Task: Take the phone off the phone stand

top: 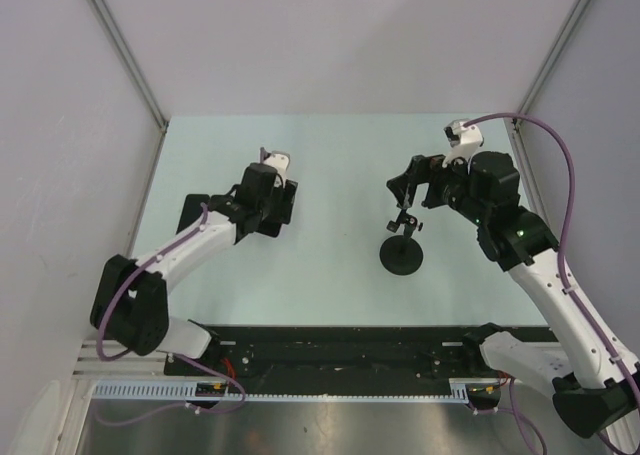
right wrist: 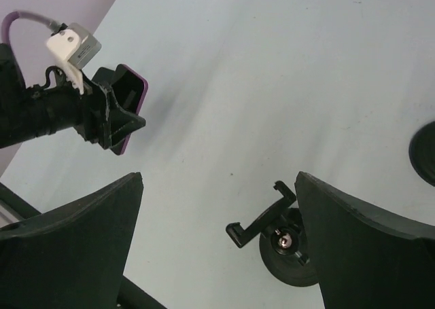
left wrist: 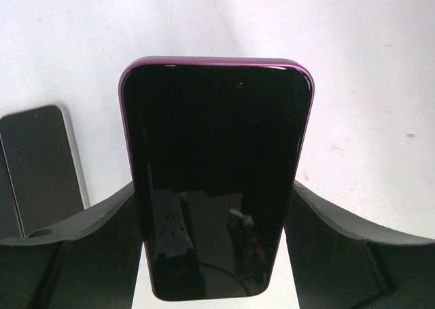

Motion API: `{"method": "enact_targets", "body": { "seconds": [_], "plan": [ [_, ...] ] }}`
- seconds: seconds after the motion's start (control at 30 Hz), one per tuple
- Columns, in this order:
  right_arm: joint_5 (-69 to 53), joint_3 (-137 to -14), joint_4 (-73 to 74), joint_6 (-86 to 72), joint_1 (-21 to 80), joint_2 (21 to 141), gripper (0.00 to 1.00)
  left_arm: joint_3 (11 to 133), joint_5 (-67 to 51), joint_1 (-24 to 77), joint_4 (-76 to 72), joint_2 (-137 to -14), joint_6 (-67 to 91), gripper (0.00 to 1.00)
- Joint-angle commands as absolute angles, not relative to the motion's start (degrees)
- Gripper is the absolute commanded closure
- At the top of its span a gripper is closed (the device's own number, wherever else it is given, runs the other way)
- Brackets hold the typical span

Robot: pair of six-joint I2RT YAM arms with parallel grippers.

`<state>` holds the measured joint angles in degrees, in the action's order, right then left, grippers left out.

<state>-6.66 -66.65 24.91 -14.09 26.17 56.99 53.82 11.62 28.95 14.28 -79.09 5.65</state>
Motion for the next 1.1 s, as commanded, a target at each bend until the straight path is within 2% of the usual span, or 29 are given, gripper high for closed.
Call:
{"method": "enact_targets", "body": {
  "seconds": [0.0, 0.23, 0.43, 0.9, 1.07],
  "plan": [
    [-7.0, -65.6, 25.8, -12.5, 24.4, 54.7, 0.0, 58.6, 9.1, 23.7, 16.7, -84.5, 6.5, 0.92],
    [-8.5, -64.7, 27.7, -10.9, 23.6, 53.3, 0.0, 63.6, 7.2, 16.9, 19.9, -96.1, 7.5, 0.91],
    [-9.8, -64.7, 29.3, -9.2, 22.9, 52.9, 0.0, 65.9, 7.7, 14.0, 20.1, -102.3, 7.0, 0.85],
    [-11.7, -64.7, 29.4, -8.2, 21.2, 53.3, 0.0, 67.1, 7.5, 11.5, 20.7, -105.5, 6.8, 0.6],
    [-12.3, -64.7, 29.2, -8.5, 21.1, 53.8, 0.0, 65.6, 7.6, 11.5, 21.2, -104.3, 7.2, 0.48]
  ]
}}
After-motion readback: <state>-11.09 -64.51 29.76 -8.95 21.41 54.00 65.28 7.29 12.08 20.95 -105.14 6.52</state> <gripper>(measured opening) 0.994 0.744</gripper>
